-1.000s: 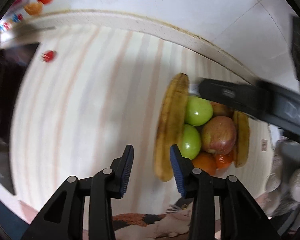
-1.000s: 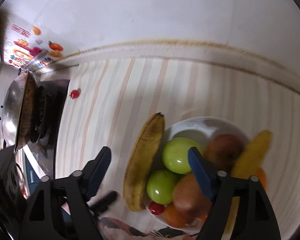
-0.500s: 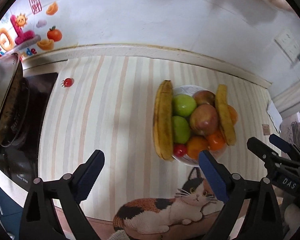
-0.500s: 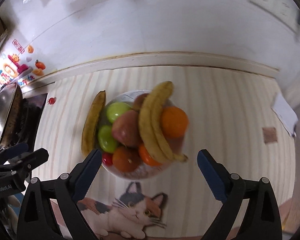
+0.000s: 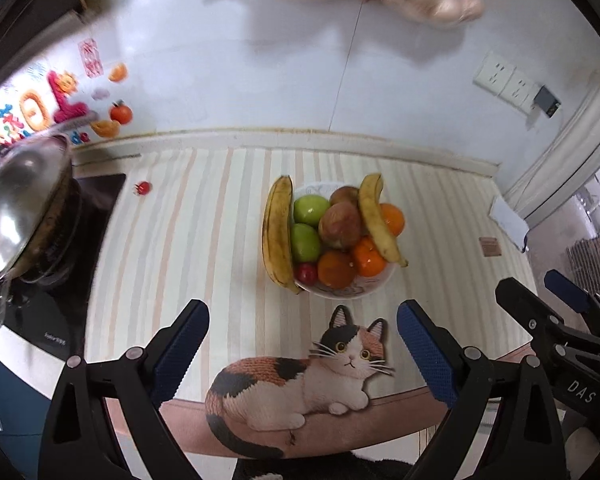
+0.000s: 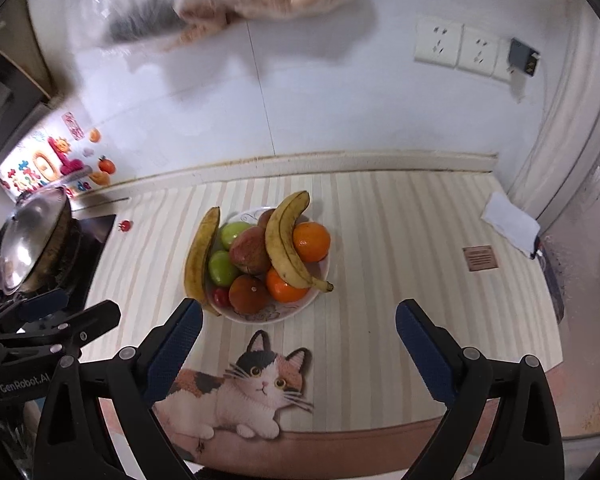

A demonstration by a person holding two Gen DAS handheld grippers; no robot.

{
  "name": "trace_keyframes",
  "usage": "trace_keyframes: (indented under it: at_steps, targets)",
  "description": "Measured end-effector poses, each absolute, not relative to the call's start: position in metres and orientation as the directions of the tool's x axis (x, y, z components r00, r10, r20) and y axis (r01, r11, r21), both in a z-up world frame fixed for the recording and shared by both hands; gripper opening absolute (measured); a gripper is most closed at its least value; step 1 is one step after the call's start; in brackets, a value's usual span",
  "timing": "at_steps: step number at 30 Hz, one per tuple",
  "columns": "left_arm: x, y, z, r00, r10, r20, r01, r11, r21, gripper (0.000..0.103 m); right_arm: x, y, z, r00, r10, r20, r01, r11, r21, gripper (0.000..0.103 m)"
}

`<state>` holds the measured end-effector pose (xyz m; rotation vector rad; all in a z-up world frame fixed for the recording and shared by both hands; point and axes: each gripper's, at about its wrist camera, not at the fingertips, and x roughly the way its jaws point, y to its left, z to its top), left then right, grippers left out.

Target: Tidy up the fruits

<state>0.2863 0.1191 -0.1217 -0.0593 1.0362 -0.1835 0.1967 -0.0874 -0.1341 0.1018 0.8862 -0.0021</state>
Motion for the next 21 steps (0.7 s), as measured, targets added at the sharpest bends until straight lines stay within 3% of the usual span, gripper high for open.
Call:
trace_keyframes:
  at_steps: [9, 21]
  targets:
    - [0.199, 0.118, -0.071, 0.611, -0.146, -0.778, 0.082, 0.989, -0.122, 0.096, 0.102, -0.092, -0.083, 0.721, 0.067, -0.689, -0.018, 0.997, 0.078, 0.101]
    - [0.112, 0.115, -0.039, 0.67, -0.121, -0.732, 0.089, 0.993, -0.082, 0.096, 0.007, -0.088, -0.05, 0.756, 0.072, -0.65, -0.032, 0.997, 0.074, 0.102]
